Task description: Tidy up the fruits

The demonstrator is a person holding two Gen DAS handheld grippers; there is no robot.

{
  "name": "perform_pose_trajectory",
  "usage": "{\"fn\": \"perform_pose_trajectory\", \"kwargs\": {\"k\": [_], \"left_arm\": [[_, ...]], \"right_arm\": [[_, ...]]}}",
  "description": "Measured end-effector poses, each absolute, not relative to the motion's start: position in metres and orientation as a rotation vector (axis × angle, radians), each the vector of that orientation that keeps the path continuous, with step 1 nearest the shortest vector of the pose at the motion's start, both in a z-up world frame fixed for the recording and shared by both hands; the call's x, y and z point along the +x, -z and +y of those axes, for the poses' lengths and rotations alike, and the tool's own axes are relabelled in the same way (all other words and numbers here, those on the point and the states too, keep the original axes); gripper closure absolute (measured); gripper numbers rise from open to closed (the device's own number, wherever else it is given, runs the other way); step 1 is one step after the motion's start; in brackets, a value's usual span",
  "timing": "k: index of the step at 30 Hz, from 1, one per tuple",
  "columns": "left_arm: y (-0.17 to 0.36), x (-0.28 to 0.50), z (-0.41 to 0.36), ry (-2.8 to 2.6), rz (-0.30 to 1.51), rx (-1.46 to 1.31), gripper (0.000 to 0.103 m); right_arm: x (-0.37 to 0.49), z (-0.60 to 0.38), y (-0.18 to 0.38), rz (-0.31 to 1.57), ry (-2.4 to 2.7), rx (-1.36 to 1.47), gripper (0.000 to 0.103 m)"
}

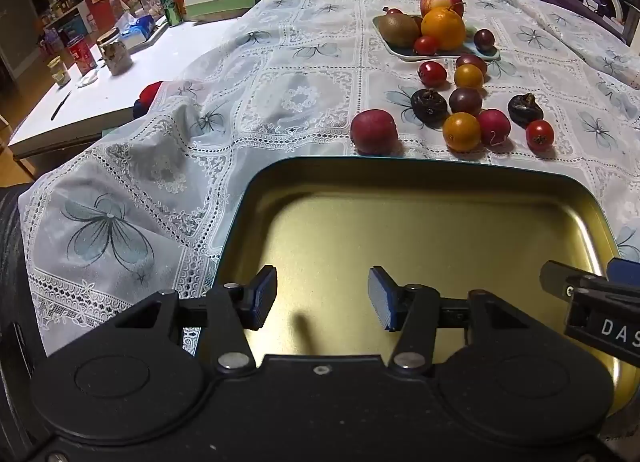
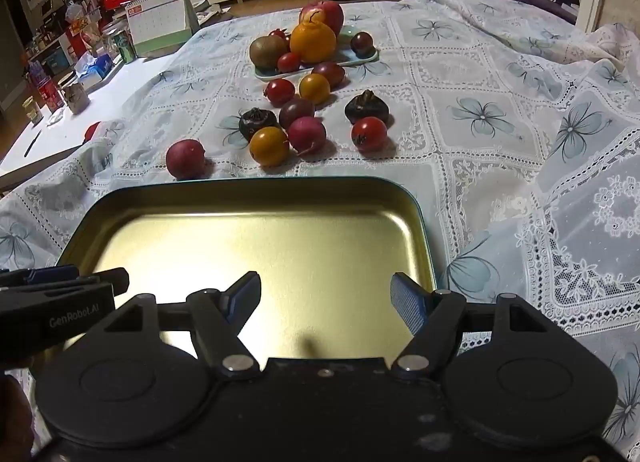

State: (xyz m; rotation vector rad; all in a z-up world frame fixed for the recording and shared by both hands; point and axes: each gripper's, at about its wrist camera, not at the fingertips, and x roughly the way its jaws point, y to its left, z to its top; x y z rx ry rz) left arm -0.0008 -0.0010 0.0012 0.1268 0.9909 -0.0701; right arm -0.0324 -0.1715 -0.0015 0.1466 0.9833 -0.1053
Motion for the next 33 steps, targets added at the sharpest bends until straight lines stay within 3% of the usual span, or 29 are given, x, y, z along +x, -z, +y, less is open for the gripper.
{"fn": "perform_pose_trajectory", "kwargs": {"k": [33], "left_arm": [[0.008, -0.001, -0.002, 0.075, 1.026, 0.114, 0.045]], "right_arm": [[-0.029, -0.168, 0.014, 1.093, 0.107, 0.167, 0.028]]}}
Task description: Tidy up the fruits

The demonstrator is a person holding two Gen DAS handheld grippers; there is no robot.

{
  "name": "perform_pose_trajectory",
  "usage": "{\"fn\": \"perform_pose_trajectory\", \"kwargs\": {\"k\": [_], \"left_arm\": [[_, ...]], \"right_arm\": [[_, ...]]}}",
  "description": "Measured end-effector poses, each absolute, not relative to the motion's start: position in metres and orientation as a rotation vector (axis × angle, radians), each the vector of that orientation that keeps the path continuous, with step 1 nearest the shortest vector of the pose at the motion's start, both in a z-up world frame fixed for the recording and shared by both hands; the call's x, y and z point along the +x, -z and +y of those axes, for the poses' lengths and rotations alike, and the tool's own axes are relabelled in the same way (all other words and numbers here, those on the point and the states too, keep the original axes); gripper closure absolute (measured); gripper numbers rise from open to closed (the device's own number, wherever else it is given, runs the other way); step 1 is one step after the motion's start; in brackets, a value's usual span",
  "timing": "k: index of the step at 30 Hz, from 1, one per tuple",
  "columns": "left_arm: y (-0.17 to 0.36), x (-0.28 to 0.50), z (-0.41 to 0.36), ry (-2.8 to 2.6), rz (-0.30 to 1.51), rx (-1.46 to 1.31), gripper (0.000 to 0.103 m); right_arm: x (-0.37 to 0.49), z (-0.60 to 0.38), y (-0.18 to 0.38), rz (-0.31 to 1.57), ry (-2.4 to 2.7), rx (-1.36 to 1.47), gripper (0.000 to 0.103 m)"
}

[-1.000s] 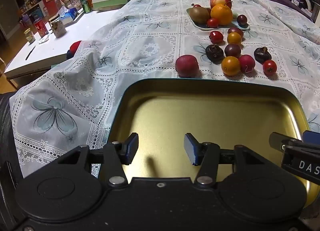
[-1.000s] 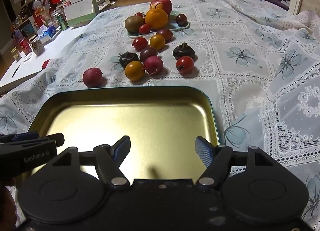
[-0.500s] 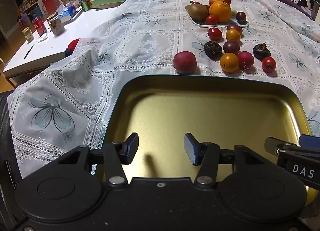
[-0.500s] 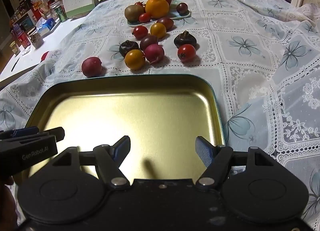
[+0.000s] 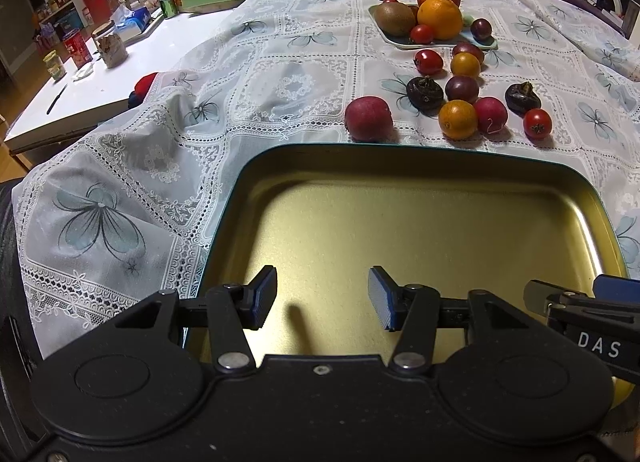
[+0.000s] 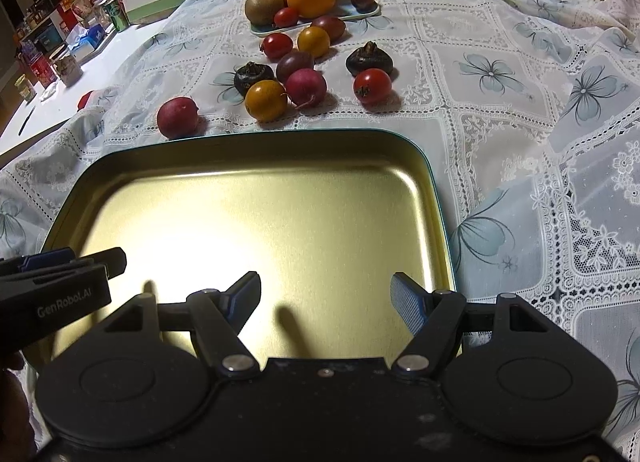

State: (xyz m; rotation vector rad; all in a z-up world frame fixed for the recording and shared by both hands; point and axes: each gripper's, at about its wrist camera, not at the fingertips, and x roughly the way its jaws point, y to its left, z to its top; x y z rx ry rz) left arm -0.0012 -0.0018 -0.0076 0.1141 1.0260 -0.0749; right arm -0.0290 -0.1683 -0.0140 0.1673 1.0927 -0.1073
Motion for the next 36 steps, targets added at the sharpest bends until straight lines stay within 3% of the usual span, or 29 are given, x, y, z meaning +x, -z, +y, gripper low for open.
{"fn": "perform_pose_trajectory", "kwargs": {"k": [36], "left_arm": [[0.0106, -0.0017, -0.0035, 0.077, 1.047, 0.117, 0.045]], "right_arm": [[-0.0214, -0.1701, 0.0164, 1.142, 0.108, 0.163, 0.028]]}}
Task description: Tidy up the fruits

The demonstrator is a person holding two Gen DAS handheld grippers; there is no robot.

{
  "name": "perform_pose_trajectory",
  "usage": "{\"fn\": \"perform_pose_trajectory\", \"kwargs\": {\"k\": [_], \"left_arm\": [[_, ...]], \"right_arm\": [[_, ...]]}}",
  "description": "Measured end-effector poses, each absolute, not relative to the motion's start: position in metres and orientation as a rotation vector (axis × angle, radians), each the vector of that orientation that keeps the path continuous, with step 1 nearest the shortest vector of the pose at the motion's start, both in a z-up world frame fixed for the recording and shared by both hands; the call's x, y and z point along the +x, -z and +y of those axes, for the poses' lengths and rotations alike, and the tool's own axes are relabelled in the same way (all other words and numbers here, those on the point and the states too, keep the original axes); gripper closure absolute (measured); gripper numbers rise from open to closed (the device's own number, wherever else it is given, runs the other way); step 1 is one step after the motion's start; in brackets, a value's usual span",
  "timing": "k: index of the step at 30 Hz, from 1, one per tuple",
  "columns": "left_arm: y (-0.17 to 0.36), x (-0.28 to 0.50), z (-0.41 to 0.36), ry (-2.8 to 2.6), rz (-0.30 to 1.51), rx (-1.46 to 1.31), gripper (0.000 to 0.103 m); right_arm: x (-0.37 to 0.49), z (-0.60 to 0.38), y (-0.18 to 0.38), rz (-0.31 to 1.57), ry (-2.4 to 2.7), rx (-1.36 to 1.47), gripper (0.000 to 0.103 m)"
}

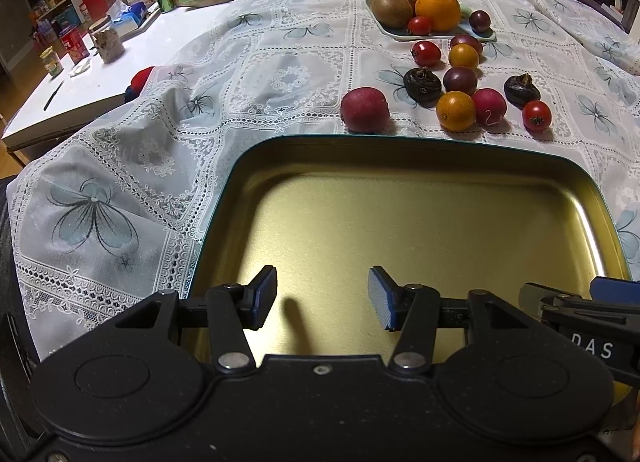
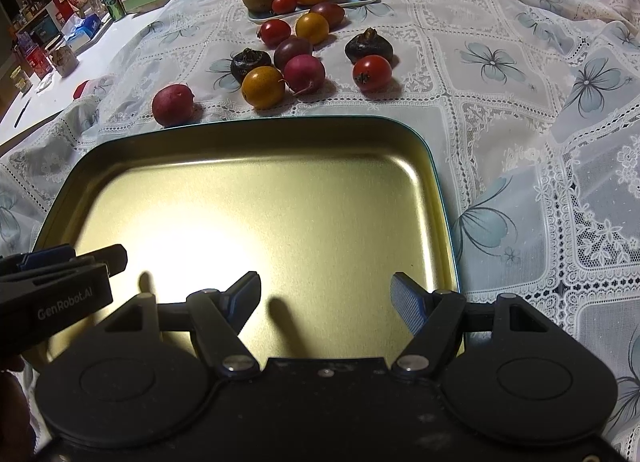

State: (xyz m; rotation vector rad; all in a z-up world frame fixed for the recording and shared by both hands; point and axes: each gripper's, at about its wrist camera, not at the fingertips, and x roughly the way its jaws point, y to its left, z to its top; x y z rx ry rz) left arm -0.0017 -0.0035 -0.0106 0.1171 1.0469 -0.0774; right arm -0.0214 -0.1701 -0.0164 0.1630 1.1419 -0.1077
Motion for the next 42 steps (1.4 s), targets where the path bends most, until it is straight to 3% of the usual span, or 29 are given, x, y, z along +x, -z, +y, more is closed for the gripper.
{"fn": "perform_pose_trajectory", "kwargs": {"k": [32, 42], "left_arm": [[0.007, 0.002, -0.004, 0.077, 1.046, 0.138, 0.045], [-0.011, 0.021, -0.001, 0.109, 0.977, 0.139, 0.045]], "right_arm": [[-0.016, -0.170, 0.021, 1.180, 0.092, 0.168, 0.028], [0.003, -0.190, 0.000, 1.096, 0.090, 0.153, 0.028]]}}
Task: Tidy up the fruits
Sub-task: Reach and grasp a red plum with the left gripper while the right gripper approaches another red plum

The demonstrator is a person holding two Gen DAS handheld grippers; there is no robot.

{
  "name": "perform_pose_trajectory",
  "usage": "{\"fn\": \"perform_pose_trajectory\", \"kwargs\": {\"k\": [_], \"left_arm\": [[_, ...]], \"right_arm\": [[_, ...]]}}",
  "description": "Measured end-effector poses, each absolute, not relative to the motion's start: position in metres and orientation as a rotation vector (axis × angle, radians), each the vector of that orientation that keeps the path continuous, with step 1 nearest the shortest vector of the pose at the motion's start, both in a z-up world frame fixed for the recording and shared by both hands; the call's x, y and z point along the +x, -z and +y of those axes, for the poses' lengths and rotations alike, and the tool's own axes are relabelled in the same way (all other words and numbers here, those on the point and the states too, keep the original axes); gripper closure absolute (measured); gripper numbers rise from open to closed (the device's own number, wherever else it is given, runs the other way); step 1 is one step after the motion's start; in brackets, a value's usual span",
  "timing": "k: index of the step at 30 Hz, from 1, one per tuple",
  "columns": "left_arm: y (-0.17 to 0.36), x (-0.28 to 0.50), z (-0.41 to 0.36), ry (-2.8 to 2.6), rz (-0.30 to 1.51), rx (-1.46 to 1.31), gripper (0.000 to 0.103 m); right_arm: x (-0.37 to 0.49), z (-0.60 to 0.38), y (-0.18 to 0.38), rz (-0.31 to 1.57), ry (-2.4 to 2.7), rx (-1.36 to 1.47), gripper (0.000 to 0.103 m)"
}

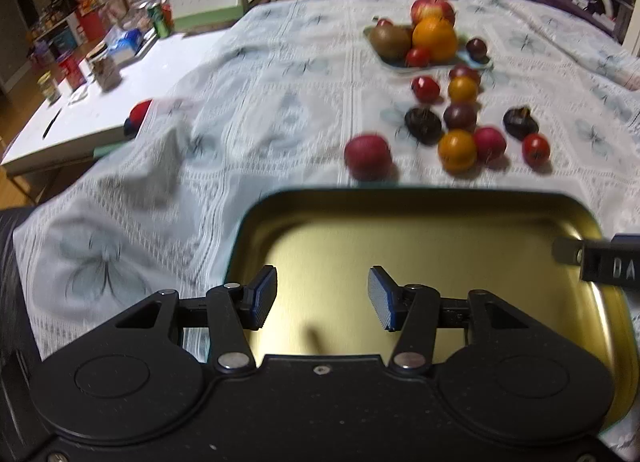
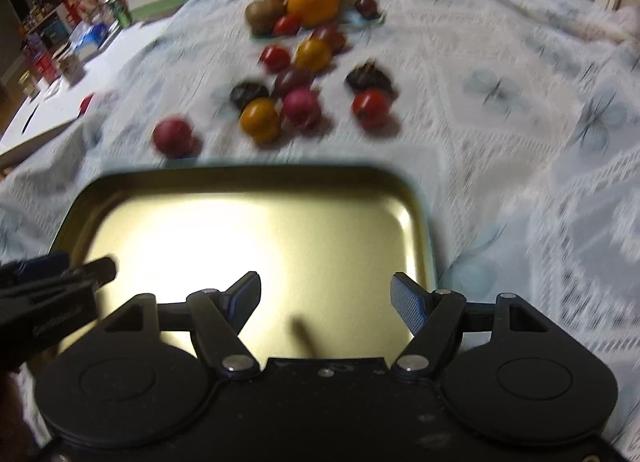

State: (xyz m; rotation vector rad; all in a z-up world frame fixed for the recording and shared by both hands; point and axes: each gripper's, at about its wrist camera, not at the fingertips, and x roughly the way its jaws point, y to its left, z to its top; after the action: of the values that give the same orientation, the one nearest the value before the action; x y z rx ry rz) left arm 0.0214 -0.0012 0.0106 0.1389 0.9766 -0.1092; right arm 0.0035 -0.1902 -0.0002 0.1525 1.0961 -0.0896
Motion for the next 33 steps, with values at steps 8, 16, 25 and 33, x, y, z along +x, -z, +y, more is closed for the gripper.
{"fn": "perform_pose_trajectory", "kwargs": {"k": [8, 16, 25, 33], "left_arm": [[-0.025, 0.068, -0.003, 0.164, 0.996, 0.058, 0.046], [-0.013, 0.116, -0.009, 0.207, 1.078, -0.016, 0.046], [0.005, 0.143, -0.031, 0.206, 1.105, 0.039, 0.047], [0.029, 0.158, -0.043, 0.182, 1.158, 0.068, 0.050]], "right_arm": [[0.050, -0.228, -0.015, 1.073, 0.142, 0.230, 0.028], [0.101, -0.260, -0.012, 1.147, 0.172, 0.358, 0.030], [0.130, -0.249, -0.011, 1.155, 0.136, 0.410, 0.032], [0.148, -0.230, -0.005, 1.140, 0.108, 0.352, 0.033]]}}
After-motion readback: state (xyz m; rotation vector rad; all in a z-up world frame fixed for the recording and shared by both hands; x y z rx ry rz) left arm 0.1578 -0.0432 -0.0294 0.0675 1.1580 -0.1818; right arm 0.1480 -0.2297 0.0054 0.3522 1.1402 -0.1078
